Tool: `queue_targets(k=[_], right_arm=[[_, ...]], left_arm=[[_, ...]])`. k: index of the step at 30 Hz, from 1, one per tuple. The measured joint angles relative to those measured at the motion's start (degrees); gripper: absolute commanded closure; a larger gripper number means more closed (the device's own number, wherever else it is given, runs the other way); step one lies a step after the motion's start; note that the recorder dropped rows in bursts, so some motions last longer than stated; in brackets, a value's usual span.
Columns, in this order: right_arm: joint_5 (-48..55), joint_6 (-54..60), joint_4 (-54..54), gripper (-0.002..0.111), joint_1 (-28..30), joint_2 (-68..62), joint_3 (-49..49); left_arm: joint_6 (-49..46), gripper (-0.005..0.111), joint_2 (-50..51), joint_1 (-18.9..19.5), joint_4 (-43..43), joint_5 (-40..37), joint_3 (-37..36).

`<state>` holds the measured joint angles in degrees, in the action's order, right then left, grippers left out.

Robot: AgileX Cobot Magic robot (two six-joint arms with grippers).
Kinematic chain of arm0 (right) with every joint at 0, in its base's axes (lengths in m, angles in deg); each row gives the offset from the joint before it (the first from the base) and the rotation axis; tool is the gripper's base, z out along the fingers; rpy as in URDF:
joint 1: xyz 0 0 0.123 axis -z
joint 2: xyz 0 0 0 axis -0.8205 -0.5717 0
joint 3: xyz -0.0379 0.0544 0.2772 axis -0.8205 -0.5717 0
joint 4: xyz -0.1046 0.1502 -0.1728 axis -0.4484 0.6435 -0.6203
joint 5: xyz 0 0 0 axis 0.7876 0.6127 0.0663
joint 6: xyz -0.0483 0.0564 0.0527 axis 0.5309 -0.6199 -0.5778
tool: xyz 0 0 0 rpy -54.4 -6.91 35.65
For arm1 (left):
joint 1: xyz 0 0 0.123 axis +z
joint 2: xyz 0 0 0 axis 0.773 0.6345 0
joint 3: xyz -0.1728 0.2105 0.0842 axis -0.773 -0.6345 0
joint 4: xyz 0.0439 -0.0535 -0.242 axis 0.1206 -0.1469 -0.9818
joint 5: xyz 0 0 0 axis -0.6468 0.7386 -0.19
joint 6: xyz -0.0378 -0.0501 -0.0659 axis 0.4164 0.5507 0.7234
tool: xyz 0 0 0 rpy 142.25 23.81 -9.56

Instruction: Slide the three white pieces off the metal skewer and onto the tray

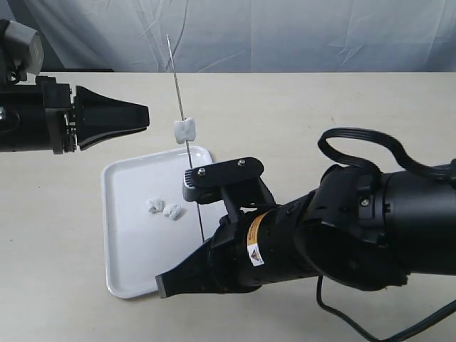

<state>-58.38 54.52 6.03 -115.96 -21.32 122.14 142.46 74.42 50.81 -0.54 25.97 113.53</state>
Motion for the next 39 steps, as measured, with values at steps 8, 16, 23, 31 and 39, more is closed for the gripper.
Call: queue_targets(k=[8,16,23,31,39], right_arm=[[1.8,0.0,0.0,0.109,0.0,0.2,5.2],[4.0,1.6,0.8,0.109,-0.6,0.2,6.0],[3.9,2.1,1.8,0.109,-1.5,0.2,6.0],[5.4,2.2,2.0,0.109,-1.5,0.2,6.0],[5.7,2.2,2.0,0.109,-1.5,0.2,6.0]], left_arm=[[0.0,0.072,0.0,0.0,1.2,-0.2,-0.1],[-2.1,0.072,0.0,0.0,-3.1,-0.5,-0.3],[-3.1,0.072,0.0,-3.8,-5.0,-3.2,-0.3],[-4.8,0.072,0.1,-5.3,-7.2,-4.6,-0.3],[-5.0,0.076,0.1,-5.3,-6.6,-5.4,-0.3]])
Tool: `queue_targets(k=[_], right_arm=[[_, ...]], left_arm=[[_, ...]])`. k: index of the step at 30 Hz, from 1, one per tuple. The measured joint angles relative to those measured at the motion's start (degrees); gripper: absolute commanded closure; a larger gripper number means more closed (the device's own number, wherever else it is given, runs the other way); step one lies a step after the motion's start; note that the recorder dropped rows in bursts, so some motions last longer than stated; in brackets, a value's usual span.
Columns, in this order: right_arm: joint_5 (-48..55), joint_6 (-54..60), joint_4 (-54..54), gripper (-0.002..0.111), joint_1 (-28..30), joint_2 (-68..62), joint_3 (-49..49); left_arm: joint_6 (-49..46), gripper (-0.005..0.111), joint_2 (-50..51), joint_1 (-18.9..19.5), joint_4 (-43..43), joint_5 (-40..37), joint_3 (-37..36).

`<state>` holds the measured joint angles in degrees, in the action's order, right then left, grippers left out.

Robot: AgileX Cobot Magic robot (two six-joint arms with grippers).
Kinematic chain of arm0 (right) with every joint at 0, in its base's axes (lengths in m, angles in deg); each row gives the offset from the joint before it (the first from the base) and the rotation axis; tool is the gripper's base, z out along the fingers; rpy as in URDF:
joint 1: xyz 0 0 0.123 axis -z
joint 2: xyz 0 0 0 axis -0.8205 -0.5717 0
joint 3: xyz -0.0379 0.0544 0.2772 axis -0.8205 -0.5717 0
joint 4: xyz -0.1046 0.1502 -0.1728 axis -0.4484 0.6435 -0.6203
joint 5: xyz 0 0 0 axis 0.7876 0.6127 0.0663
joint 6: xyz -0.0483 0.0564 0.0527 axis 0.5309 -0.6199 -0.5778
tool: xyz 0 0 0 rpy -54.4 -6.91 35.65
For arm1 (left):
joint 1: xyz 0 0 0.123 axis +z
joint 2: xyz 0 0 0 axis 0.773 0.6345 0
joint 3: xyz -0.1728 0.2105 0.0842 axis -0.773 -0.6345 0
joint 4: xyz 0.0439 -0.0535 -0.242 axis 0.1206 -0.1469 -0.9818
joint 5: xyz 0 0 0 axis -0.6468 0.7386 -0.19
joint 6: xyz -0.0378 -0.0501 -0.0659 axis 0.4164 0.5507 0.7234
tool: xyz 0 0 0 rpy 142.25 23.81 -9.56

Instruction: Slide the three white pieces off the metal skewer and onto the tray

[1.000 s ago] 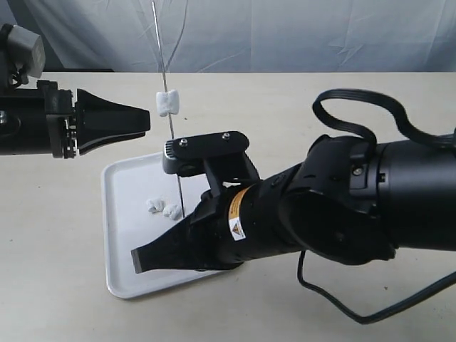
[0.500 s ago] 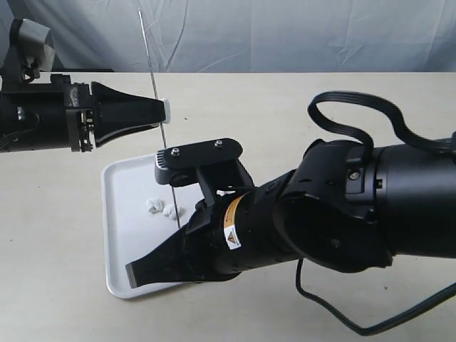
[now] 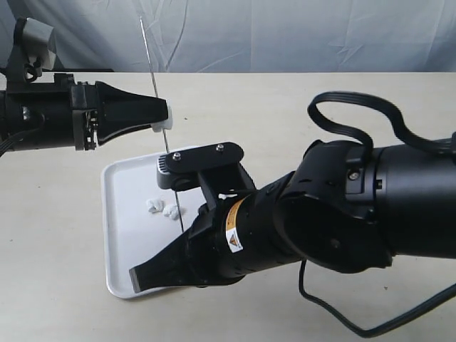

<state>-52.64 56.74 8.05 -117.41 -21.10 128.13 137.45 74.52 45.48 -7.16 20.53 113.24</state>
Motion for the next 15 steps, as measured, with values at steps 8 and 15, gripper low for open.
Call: queue_targets(k=[8,15], right_arm=[[0.1,0.0,0.0,0.109,0.0,0.0,0.0],[0.4,0.1,0.1,0.109,0.0,0.0,0.0]], left_arm=[[-0.2,0.104,0.0,0.0,0.6,-0.3,0.0],[-0.2,0.107,0.0,0.0,1.1,-0.3,0.0]])
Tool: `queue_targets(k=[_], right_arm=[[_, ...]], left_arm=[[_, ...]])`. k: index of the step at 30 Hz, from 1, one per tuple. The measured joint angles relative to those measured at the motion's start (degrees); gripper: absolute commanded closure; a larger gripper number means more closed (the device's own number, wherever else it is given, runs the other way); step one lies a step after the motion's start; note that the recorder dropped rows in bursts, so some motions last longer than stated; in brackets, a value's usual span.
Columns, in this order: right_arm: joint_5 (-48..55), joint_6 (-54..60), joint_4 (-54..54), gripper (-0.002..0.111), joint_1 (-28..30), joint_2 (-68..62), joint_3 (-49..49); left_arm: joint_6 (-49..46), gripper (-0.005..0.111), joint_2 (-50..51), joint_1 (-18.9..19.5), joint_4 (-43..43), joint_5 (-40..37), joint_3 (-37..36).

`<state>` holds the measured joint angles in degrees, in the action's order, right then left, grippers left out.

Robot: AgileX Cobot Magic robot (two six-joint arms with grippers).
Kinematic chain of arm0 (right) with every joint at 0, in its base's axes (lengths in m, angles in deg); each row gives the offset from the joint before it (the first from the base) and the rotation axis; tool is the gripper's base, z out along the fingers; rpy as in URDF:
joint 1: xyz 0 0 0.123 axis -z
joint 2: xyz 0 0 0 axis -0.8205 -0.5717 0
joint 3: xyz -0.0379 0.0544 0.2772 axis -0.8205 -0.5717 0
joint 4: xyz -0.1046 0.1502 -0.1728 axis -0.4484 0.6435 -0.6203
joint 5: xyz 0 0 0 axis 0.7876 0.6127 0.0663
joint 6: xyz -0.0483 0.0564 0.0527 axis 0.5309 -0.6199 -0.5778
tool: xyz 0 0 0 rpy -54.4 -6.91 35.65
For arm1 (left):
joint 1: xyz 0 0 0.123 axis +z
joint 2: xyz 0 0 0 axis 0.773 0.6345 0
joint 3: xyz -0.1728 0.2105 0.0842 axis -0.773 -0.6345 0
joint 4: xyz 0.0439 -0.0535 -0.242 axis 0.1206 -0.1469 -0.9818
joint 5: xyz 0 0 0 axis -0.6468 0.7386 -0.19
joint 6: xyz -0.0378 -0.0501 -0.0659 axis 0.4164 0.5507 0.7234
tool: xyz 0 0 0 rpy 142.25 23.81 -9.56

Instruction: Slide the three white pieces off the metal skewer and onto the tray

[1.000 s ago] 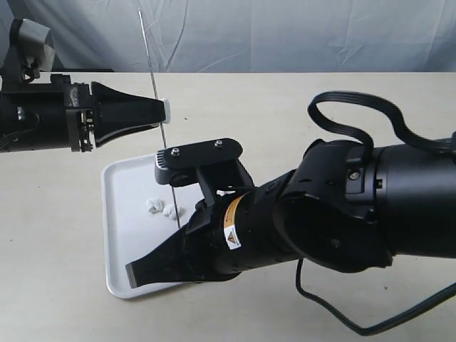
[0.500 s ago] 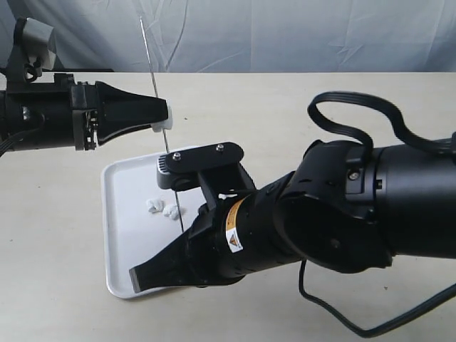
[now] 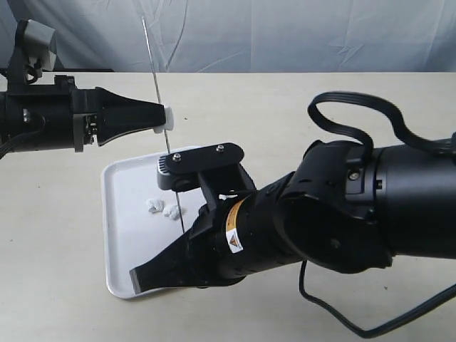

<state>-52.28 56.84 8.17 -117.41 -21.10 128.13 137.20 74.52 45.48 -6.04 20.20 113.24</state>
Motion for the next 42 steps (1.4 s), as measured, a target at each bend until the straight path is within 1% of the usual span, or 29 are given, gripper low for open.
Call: queue_targets(k=[4,8,12,16,18,21,36,42], right_arm=[[-0.2,0.0,0.0,0.109,0.0,0.0,0.0],[-1.6,0.1,-0.2,0.109,0.0,0.0,0.3],[-2.3,0.4,-0.4,0.109,0.0,0.2,0.6],[-4.0,0.8,-0.8,0.109,0.0,0.2,-1.0],[-7.1,0.9,-1.3,0.109,-0.7,-0.9,-2.5],[-9.0,0.8,-1.0,0.109,-1.5,-2.0,-2.9],[-9.6,0.7,-0.9,0.109,-1.6,-2.4,-3.2],[-10.8,0.6,-0.9,0.109,-1.6,-2.4,-3.2]], left_arm=[[-0.2,0.107,0.0,0.0,-1.3,0.3,-0.2],[-0.4,0.107,0.0,2.9,-2.3,3.8,-0.5],[-0.4,0.107,0.0,4.9,-3.2,6.6,-0.5],[-0.5,0.107,0.1,5.0,-2.8,7.0,-0.6],[-0.5,0.107,0.1,5.0,-1.4,7.0,-0.6],[-0.5,0.107,0.5,5.0,-0.8,7.0,-0.6],[-0.5,0.107,0.6,5.0,-2.1,7.0,-0.6],[-0.3,0.107,0.6,5.0,-2.0,7.0,1.6]])
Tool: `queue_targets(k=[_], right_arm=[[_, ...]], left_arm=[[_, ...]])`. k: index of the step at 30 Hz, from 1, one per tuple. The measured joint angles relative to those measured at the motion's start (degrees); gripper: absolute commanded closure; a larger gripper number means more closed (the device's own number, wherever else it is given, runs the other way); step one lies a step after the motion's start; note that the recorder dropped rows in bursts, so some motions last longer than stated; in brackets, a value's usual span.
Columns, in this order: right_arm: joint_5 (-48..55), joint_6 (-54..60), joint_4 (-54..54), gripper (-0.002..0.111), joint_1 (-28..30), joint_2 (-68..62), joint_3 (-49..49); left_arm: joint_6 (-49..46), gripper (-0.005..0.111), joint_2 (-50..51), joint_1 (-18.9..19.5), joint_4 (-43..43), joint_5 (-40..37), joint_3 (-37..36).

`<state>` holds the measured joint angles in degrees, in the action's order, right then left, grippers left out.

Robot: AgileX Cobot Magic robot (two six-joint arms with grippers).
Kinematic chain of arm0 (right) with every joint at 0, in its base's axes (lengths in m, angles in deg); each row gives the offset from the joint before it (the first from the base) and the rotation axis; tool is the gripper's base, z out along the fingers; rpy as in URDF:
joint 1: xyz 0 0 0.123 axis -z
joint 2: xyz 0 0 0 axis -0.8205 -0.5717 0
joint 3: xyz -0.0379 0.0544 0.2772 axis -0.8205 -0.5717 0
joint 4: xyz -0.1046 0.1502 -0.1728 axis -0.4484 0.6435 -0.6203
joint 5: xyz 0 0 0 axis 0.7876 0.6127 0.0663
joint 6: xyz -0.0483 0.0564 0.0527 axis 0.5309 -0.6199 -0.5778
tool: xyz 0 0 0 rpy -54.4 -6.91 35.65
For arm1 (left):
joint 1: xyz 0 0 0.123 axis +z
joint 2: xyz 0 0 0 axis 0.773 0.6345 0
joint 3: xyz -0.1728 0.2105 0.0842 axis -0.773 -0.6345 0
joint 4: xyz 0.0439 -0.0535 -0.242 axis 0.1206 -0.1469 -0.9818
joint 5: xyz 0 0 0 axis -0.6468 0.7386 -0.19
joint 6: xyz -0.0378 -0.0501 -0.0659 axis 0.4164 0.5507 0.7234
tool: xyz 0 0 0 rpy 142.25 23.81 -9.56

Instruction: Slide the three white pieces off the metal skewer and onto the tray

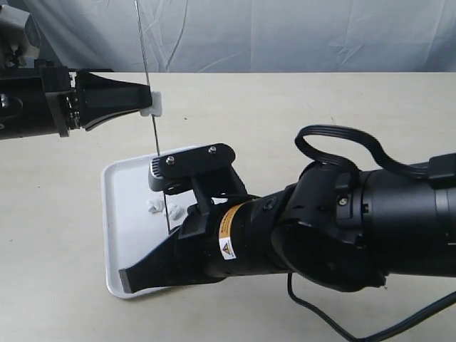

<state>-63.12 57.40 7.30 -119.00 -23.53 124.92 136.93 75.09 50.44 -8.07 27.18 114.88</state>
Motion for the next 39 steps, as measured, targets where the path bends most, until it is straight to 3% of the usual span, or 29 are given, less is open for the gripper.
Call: queue_targets(k=[18,20,23,26,39], right_arm=[[-4.9,0.0,0.9,0.109,0.0,0.2,-3.6],[-5.3,0.1,1.0,0.109,0.0,0.2,-4.2],[2.1,0.3,1.4,0.109,-0.8,-0.9,-6.1],[5.1,0.1,2.0,0.109,-1.4,-1.5,-7.1],[4.4,0.1,2.1,0.109,-2.0,-1.5,-7.1]], left_arm=[[1.2,0.107,0.3,0.0,0.2,0.1,1.6],[1.2,0.107,0.4,0.0,-0.7,0.1,1.6],[1.2,0.107,0.1,0.3,-12.4,0.0,3.1],[1.2,0.107,-0.2,0.7,-17.7,0.2,3.5],[1.2,0.107,-0.2,0.7,-16.8,0.2,3.6]])
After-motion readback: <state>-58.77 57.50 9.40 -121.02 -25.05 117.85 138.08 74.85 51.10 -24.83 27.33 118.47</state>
